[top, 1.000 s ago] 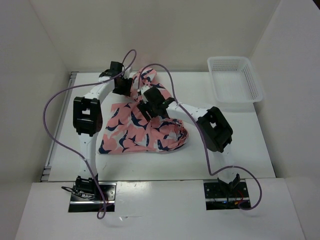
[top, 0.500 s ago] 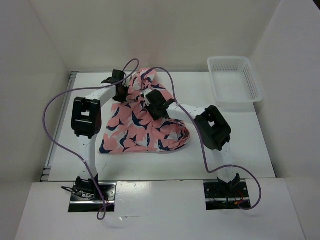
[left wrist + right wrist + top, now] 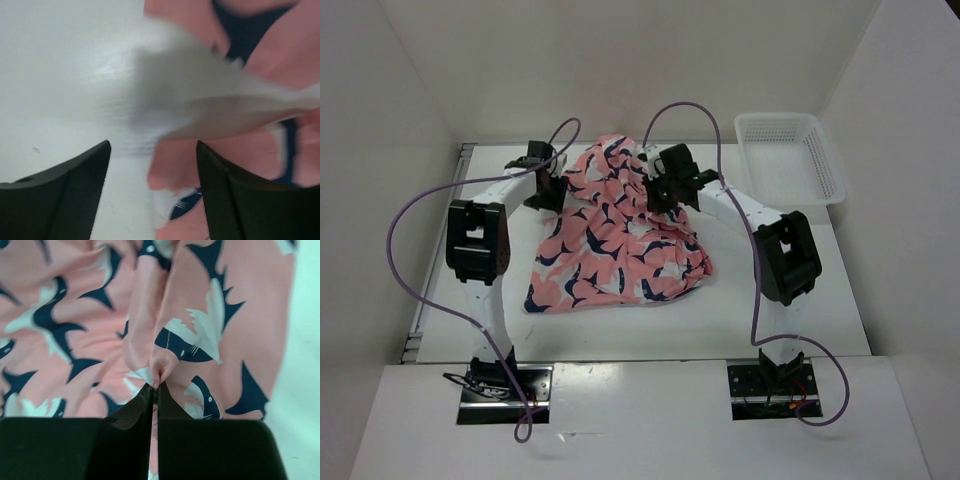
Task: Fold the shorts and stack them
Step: Flatten the shorts out, then fold the shorts
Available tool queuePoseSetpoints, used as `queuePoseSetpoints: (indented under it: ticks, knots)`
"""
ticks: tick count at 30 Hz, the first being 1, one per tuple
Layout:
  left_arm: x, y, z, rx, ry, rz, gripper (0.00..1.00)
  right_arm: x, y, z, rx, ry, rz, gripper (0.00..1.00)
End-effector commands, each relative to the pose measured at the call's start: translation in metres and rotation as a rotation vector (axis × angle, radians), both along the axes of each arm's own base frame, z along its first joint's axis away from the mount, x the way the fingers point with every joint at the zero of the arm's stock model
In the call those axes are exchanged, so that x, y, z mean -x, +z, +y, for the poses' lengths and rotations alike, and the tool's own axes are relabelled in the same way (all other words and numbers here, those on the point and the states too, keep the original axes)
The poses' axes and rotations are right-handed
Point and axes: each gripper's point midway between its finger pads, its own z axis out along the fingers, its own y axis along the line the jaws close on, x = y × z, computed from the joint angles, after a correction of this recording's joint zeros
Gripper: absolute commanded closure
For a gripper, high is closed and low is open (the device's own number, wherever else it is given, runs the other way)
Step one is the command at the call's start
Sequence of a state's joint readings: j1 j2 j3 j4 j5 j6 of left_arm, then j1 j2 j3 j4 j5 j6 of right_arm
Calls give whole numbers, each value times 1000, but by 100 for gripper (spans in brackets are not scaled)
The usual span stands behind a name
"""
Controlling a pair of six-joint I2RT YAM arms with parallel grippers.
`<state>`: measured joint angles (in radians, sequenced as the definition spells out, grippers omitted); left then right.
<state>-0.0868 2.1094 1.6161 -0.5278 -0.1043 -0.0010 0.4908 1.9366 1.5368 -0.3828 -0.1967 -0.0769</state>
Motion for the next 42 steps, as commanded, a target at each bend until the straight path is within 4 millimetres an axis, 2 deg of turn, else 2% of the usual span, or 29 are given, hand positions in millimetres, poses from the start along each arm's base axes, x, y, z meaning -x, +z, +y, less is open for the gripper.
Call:
queuePoseSetpoints:
  ticks: [1, 3, 4, 5, 6, 7, 9, 11, 12, 17, 19, 20, 22, 23, 24, 25, 26, 28, 29, 30, 32, 34, 35, 36, 37, 38, 40, 41, 42]
  knots:
    - [-62, 53, -28, 71, -56, -179, 20, 22, 17, 16, -87, 115, 39, 98]
    - [-76, 55, -33, 89, -69, -183, 15, 16, 14, 7, -103, 79, 63, 98]
    - [-84, 41, -28, 97, -61, -165, 12, 6, 19, -2, -115, 57, 54, 98]
    - [-97, 57, -35, 126, -80, -198, 11, 4, 19, -7, -121, 51, 56, 98]
    - [-102, 59, -34, 142, -83, -202, 10, -1, 23, -11, -125, 40, 47, 98]
    - [-106, 45, -37, 155, -90, -177, 8, -3, 23, -14, -131, 36, 49, 98]
    - [-116, 53, -40, 166, -99, -198, 5, -4, 22, -19, -123, 32, 51, 98]
    - [-115, 36, -37, 151, -87, -166, 5, -2, 27, -18, -133, 40, 46, 98]
    - [-117, 39, -36, 144, -83, -176, 5, -3, 27, -18, -129, 46, 41, 98]
    - [-101, 12, -43, 157, -96, -81, 7, -12, 29, -26, -132, 25, 31, 98]
    - [-95, -6, -49, 185, -110, -35, 15, -17, 28, -30, -127, 22, 27, 98]
    - [-94, -5, -51, 197, -117, -34, 30, -19, 32, -29, -131, 23, 17, 98]
    - [-91, -17, -58, 234, -135, -8, 45, -17, 31, -30, -128, 22, 25, 100]
    - [-93, -13, -65, 235, -147, -20, 52, -18, 31, -27, -138, 33, 28, 100]
    - [-93, -18, -65, 234, -146, -9, 63, -19, 30, -31, -135, 24, 36, 100]
    - [-94, -16, -67, 219, -147, -19, 88, -19, 30, -32, -130, 31, 30, 100]
    - [-94, -16, -67, 219, -147, -19, 98, -17, 26, -32, -127, 30, 39, 100]
    - [-94, -4, -62, 194, -135, -37, 100, -14, 23, -36, -109, 26, 43, 100]
    - [-84, -10, -58, 181, -125, -8, 100, -13, 23, -40, -91, 20, 34, 100]
    - [-80, 7, -48, 168, -106, -28, 100, -12, 19, -43, -76, 21, 34, 100]
    - [-65, 10, -32, 128, -72, -11, 100, -10, 24, -46, -65, 21, 16, 100]
    - [-30, 4, -18, 95, -43, 51, 100, -8, 19, -47, -55, 27, 22, 100]
    - [-20, 14, -17, 69, -40, 47, 100, -7, 15, -50, -42, 27, 23, 100]
    - [4, -3, -13, 52, -31, 111, 97, -7, 15, -50, -37, 33, 19, 100]
    - [14, -3, -24, 40, -56, 125, 92, -6, 13, -51, -29, 40, 22, 100]
    - [23, 6, -25, 25, -62, 121, 81, -7, 13, -53, -21, 31, 20, 100]
    - [33, 11, -33, 23, -81, 122, 24, -3, 11, -47, 23, 79, -4, 100]
    - [26, 24, -30, 5, -71, 71, 11, -3, 14, -46, 42, 99, -30, 100]
    - [21, 30, -28, -2, -66, 52, 5, -1, 14, -42, 49, 118, -36, 100]
